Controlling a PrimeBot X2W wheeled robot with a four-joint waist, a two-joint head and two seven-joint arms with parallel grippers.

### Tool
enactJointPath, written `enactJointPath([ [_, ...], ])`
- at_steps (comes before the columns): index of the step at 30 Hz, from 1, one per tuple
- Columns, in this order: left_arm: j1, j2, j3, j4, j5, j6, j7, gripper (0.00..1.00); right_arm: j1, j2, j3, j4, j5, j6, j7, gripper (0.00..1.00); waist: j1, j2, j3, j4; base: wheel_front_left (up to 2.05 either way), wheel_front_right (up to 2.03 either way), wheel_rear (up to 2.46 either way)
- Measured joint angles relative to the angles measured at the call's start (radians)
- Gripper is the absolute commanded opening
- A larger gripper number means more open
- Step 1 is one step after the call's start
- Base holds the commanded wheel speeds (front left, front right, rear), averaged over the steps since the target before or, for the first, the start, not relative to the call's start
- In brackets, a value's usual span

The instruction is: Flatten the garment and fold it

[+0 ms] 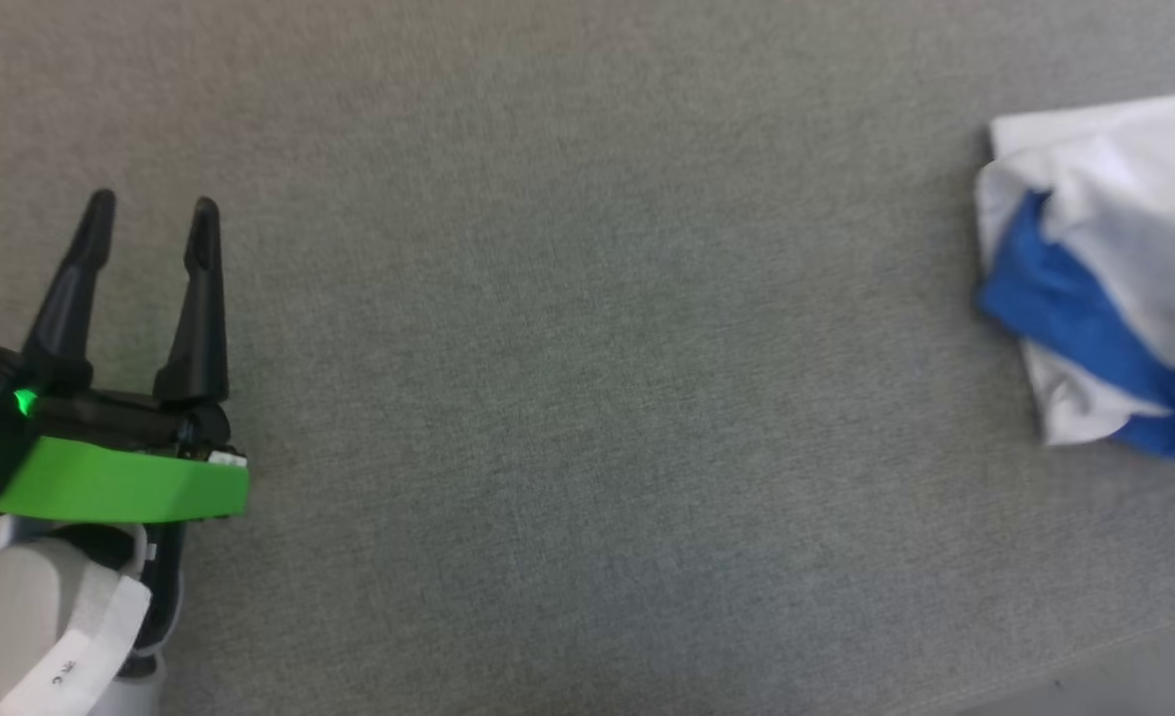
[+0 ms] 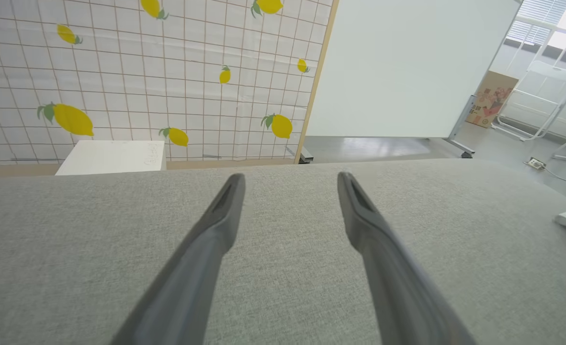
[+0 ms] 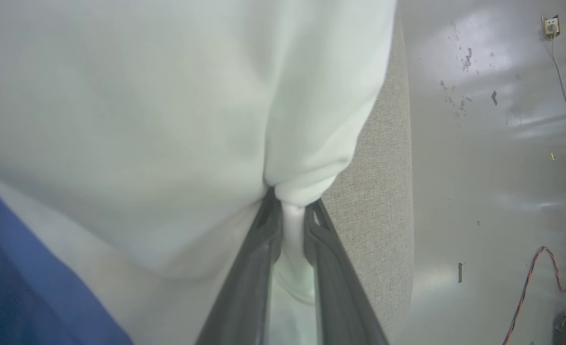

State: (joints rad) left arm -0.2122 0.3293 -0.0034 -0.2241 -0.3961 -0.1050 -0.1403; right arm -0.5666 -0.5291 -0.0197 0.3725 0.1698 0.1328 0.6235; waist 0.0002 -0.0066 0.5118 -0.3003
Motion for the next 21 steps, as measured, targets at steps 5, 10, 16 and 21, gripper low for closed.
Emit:
enactJointPath([
  [5, -0.004, 0.030, 0.020, -0.053, 0.000, 0.010, 0.039, 1.00, -0.085, -0.023, -0.079, 0.090, -0.035, 0.000, -0.048, 0.00, 0.0000, 0.0000, 0.097, 0.000, 0.00, 0.00, 0.00],
  [10, -0.003, 0.049, 0.031, -0.092, 0.000, 0.018, 0.060, 1.00, -0.146, -0.041, -0.126, 0.159, -0.064, 0.000, -0.103, 0.00, 0.0000, 0.0000, 0.169, 0.007, 0.00, 0.00, 0.00],
  [16, -0.002, 0.055, 0.032, -0.136, 0.000, 0.020, 0.068, 1.00, -0.196, -0.062, -0.213, 0.240, -0.112, 0.000, -0.164, 1.00, -0.0001, 0.0000, 0.217, 0.024, 0.00, 0.00, 0.00],
  [21, 0.006, 0.055, 0.034, -0.127, 0.000, 0.027, 0.068, 1.00, -0.233, -0.067, -0.249, 0.263, -0.138, 0.000, -0.211, 1.00, -0.0001, 0.0000, 0.207, 0.031, 0.00, 0.00, 0.00],
])
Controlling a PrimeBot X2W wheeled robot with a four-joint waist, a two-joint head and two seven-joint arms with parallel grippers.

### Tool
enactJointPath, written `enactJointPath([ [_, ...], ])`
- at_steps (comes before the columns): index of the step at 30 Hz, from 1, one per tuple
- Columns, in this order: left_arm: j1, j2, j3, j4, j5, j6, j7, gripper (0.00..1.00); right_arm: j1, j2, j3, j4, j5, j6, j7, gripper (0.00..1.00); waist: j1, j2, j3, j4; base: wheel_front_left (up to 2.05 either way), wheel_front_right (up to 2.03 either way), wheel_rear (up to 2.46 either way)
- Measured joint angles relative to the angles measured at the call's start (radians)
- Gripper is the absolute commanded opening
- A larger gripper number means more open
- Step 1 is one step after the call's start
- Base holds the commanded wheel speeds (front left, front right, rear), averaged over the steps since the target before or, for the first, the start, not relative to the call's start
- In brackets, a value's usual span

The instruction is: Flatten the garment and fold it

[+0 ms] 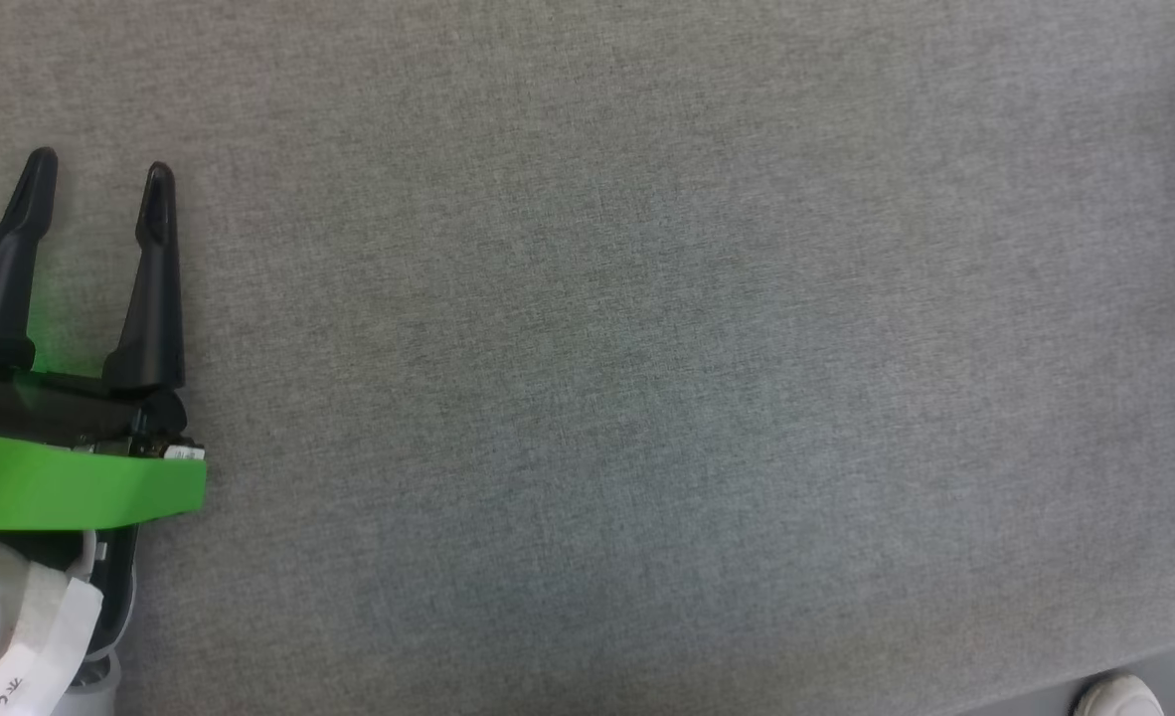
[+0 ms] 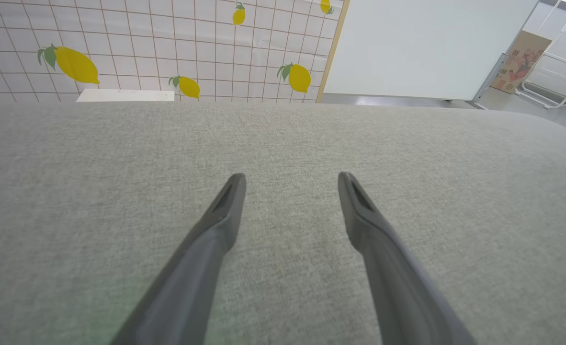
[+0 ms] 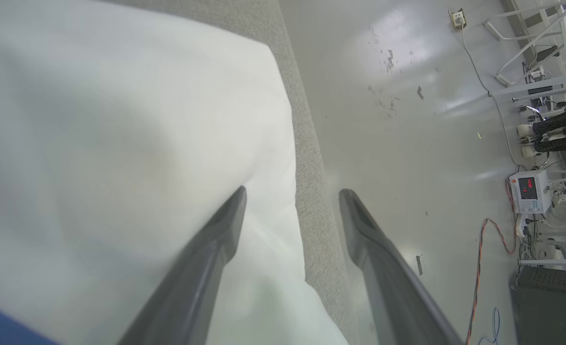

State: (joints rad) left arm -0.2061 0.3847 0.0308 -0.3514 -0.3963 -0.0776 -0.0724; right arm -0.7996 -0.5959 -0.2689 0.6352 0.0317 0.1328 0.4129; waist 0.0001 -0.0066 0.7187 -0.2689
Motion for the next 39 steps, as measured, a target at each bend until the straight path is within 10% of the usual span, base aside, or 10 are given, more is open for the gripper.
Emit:
enactJointPath([
  [13, 0.008, -0.061, -0.006, 0.163, -0.025, 0.019, -0.101, 1.00, -0.071, 0.010, 0.086, -0.219, 0.156, 0.000, -0.240, 1.00, 0.0000, 0.0000, -0.162, 0.007, 0.00, 0.00, 0.00],
  [29, 0.080, -0.160, 0.041, 0.313, -0.027, 0.112, -0.169, 1.00, 0.211, 0.503, 0.137, -0.560, 0.136, 0.000, -0.578, 1.00, -0.0001, 0.0000, -0.463, 0.073, 0.00, 0.00, 0.00],
  [39, 0.090, -0.186, 0.002, 0.367, -0.002, 0.124, -0.177, 1.00, 0.446, 0.544, 0.188, -0.499, 0.274, -0.001, -0.658, 1.00, -0.0001, 0.0000, -0.583, 0.156, 0.00, 0.00, 0.00],
])
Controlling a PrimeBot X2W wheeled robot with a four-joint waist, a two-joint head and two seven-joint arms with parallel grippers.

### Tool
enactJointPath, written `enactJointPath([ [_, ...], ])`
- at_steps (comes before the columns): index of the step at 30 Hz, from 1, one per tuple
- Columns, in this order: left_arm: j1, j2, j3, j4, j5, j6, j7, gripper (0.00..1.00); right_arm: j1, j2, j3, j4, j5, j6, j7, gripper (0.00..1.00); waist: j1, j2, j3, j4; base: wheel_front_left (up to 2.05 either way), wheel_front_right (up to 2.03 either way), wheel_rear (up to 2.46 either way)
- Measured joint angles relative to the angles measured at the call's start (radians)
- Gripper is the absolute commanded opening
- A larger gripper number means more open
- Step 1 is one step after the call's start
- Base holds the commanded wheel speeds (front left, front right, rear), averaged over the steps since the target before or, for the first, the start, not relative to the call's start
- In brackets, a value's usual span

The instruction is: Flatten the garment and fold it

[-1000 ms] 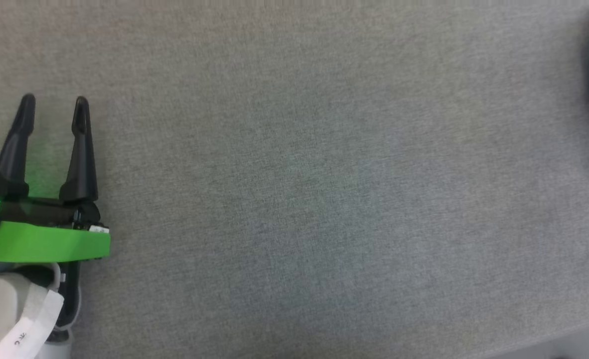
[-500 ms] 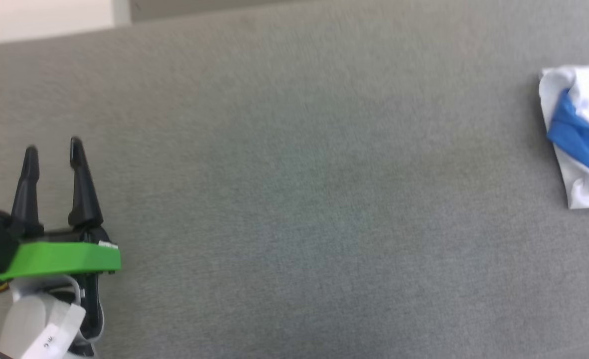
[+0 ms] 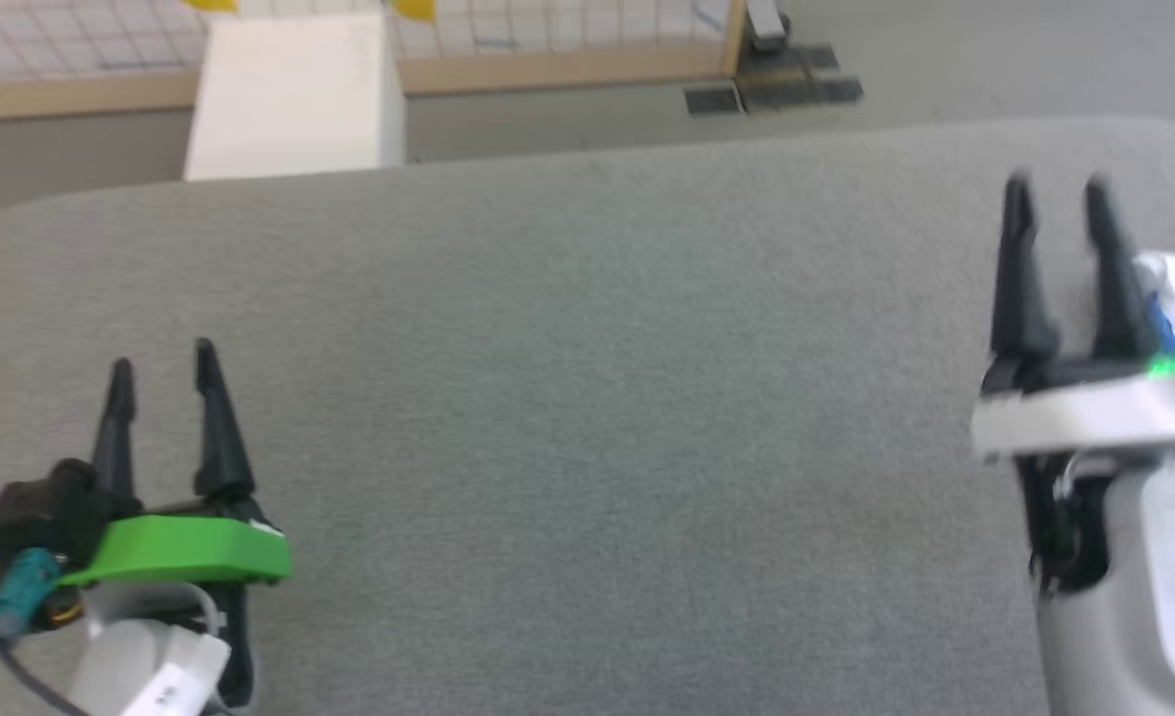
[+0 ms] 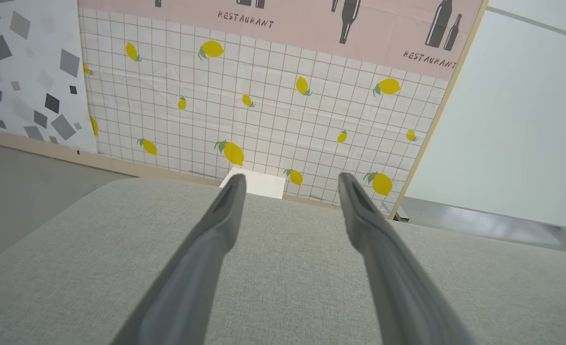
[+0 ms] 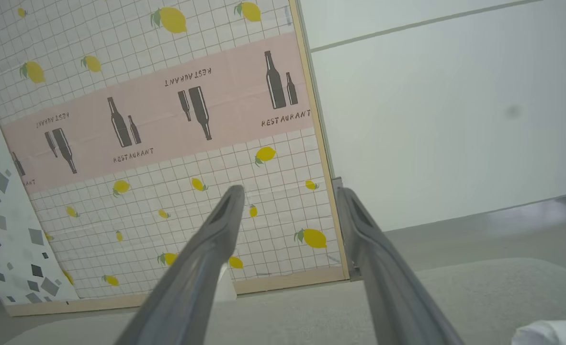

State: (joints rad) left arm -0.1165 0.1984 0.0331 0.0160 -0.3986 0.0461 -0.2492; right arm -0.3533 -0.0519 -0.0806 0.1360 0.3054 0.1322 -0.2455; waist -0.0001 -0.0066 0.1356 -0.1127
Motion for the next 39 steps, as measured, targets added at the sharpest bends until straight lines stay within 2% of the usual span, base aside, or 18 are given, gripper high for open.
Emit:
enactJointPath([
  [6, 0.001, -0.028, -0.043, 0.041, 0.012, -0.003, -0.001, 1.00, 0.109, 0.000, 0.017, 0.045, 0.010, 0.000, -0.007, 1.00, 0.0000, 0.0000, -0.054, 0.054, 0.00, 0.00, 0.00],
  [14, 0.000, -0.033, -0.092, 0.107, 0.064, -0.015, -0.004, 1.00, 0.176, 0.001, 0.039, 0.058, -0.062, 0.000, -0.010, 1.00, 0.0000, 0.0000, -0.114, 0.098, 0.00, 0.00, 0.00],
  [26, 0.005, -0.040, -0.128, 0.176, 0.081, -0.046, -0.008, 1.00, 0.239, 0.001, 0.016, 0.094, -0.112, 0.000, 0.008, 1.00, 0.0000, 0.0000, -0.142, 0.088, 0.00, 0.00, 0.00],
  [39, 0.030, -0.056, -0.120, 0.225, 0.043, -0.045, 0.012, 1.00, 0.256, 0.001, 0.024, 0.102, -0.110, 0.000, 0.034, 1.00, 0.0000, 0.0000, -0.154, 0.083, 0.00, 0.00, 0.00],
])
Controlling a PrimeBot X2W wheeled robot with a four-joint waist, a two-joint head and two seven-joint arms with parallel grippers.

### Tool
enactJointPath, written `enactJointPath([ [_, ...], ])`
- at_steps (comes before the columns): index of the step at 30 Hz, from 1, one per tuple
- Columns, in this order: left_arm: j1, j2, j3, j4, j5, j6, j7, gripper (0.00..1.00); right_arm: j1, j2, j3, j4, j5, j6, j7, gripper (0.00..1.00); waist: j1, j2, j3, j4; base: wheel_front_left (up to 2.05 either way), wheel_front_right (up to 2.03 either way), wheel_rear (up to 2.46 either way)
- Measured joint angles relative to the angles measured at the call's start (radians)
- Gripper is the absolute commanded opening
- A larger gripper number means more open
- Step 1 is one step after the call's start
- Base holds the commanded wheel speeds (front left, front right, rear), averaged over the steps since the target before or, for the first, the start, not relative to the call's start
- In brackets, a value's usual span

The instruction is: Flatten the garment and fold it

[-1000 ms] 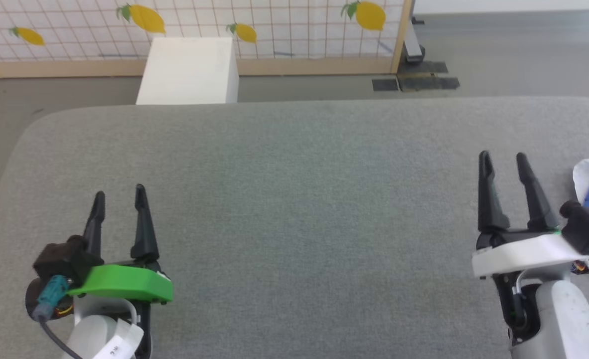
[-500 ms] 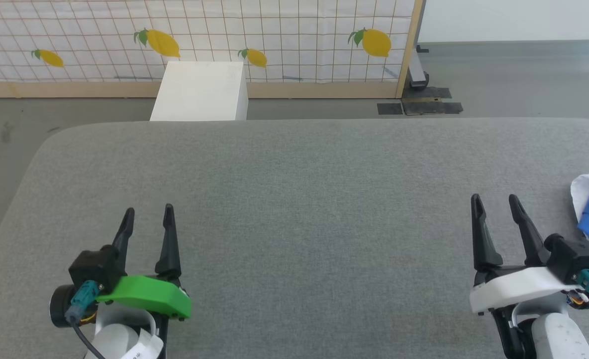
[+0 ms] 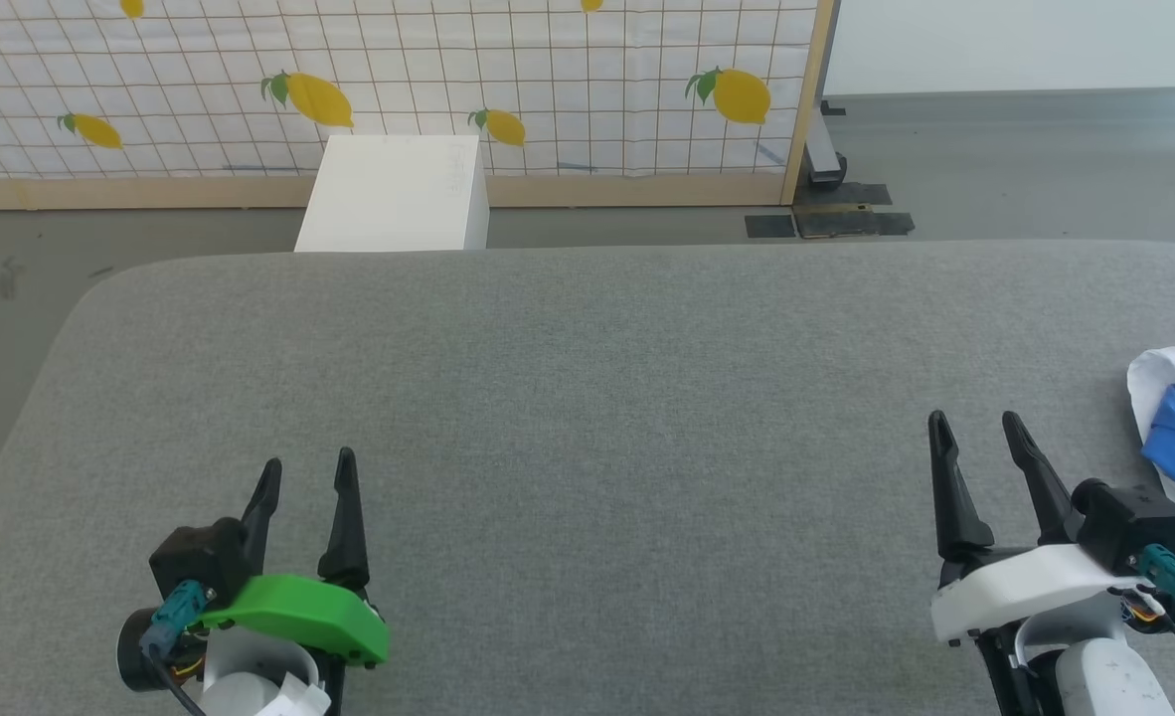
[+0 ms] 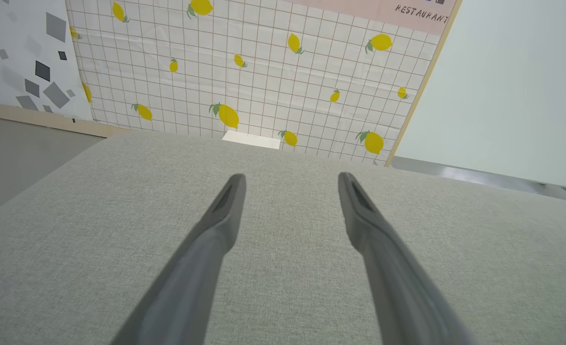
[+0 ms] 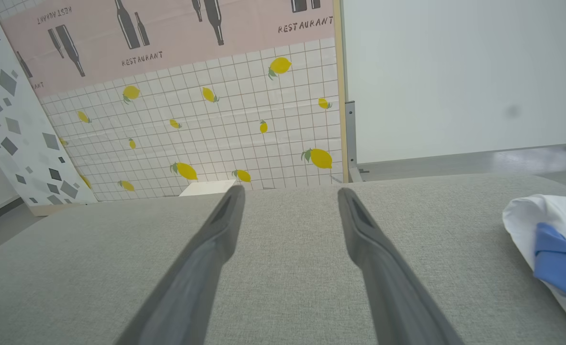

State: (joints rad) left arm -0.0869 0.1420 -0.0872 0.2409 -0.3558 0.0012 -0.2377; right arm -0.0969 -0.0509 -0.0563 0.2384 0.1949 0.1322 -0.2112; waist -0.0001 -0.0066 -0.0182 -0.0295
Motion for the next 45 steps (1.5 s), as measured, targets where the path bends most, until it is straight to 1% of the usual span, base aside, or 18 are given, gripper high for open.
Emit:
enactJointPath([
  [20, -0.001, -0.007, -0.006, 0.004, -0.016, 0.000, -0.001, 1.00, 0.000, 0.000, 0.001, -0.016, 0.017, 0.000, 0.010, 1.00, 0.0000, 0.0000, 0.010, 0.001, 0.00, 0.00, 0.00],
  [21, -0.001, -0.007, -0.008, 0.005, -0.016, 0.000, -0.001, 0.00, 0.000, 0.000, 0.001, -0.016, 0.017, 0.000, 0.010, 0.00, 0.0000, 0.0000, 0.011, 0.001, 0.00, 0.00, 0.00],
  [45, 0.002, -0.016, 0.006, -0.028, 0.030, 0.000, 0.035, 0.00, 0.000, 0.000, 0.007, -0.044, -0.010, 0.000, 0.037, 0.00, 0.0001, 0.0001, 0.012, 0.005, 0.00, 0.00, 0.00],
])
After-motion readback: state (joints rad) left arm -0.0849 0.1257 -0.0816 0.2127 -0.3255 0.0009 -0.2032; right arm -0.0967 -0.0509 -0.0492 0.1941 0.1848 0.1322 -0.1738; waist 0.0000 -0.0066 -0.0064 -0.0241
